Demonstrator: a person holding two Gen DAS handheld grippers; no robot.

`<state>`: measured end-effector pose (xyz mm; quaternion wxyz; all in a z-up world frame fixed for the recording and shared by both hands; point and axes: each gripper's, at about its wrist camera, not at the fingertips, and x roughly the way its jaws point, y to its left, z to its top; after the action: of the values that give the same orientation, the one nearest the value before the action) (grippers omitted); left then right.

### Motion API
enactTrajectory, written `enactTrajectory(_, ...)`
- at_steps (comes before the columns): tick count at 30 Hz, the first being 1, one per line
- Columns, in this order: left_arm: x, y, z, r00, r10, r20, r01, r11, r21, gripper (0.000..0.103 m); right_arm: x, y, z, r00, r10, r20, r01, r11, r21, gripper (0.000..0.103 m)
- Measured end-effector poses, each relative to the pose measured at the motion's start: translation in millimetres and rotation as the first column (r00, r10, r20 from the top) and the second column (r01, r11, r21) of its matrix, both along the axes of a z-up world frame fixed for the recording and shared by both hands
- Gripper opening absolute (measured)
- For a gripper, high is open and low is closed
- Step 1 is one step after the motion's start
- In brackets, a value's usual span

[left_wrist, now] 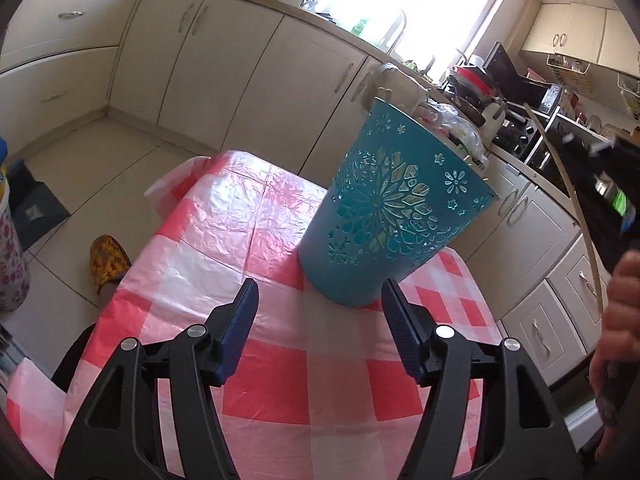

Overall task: Organize utensils
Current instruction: 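Open the left gripper to drop its stick into the teal basket, then open the right gripper to drop its stick into the teal basket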

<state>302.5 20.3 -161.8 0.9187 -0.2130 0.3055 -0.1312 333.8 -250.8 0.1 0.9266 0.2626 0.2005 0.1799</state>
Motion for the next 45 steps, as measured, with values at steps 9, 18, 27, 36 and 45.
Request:
enactTrajectory(9,1.3,7.6,0.6,1.0,0.023,0.001,-0.023,0.999,-0.038,0.068,65.6,19.9,27.1,0.986,-0.112,0.125,0.116,0.993,-0.028,0.006)
enactTrajectory(18,1.6,10.3,0.1,1.0,0.022,0.002,-0.022,0.998,-0.062,0.069,100.5,38.3,18.5,0.986,-0.134,0.101,0.146,0.981,-0.124,0.006)
enactTrajectory(27,2.4,10.6,-1.0,1.0,0.022,-0.001,-0.022,0.997,-0.067,0.07,104.8,55.0,-1.5,0.997,-0.078,0.02,0.081,0.97,-0.231,0.006)
enactTrajectory(36,3.1,10.7,-3.0,0.999,0.033,-0.01,-0.033,0.997,-0.067,0.072,100.6,63.1,-12.6,0.997,-0.046,-0.056,0.028,0.956,-0.292,0.028)
enactTrajectory(45,3.7,4.4,-0.4,0.994,0.101,-0.039,-0.101,0.995,0.018,0.08,38.0,40.8,-9.6,0.995,-0.088,-0.046,0.07,0.951,-0.303,0.045)
